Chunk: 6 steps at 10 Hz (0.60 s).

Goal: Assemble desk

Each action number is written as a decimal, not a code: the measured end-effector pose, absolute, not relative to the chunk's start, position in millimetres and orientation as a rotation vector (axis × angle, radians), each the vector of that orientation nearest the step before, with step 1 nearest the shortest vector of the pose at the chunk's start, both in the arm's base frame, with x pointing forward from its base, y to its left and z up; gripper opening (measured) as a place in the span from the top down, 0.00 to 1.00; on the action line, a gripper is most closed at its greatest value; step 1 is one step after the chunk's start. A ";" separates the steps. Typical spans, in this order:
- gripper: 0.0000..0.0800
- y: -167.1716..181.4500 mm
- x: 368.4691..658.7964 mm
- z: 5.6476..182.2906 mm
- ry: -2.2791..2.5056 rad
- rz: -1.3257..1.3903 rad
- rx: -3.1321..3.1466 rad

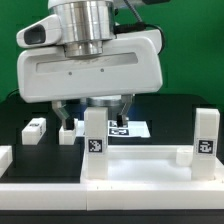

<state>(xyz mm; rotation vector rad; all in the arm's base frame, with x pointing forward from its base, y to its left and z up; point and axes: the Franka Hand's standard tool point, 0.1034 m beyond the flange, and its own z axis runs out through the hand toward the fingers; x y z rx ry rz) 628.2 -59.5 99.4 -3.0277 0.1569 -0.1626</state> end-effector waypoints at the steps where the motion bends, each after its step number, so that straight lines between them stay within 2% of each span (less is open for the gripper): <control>1: 0.19 -59.8 628.1 99.3 0.221 -0.159 -3.022; 2: 0.31 -60.0 628.0 99.2 0.219 -0.159 -3.022; 3: 0.48 -60.1 627.9 99.0 0.222 -0.159 -3.022; 4: 0.48 -59.1 627.9 99.0 0.373 -0.150 -3.000; 5: 0.64 -59.3 627.9 99.0 0.423 -0.148 -2.993; 6: 0.64 -59.3 628.0 99.0 0.550 -0.140 -2.968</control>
Offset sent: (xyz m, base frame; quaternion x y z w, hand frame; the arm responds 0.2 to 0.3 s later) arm 0.0000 0.0000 0.0000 0.0000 0.0000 0.1938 0.9810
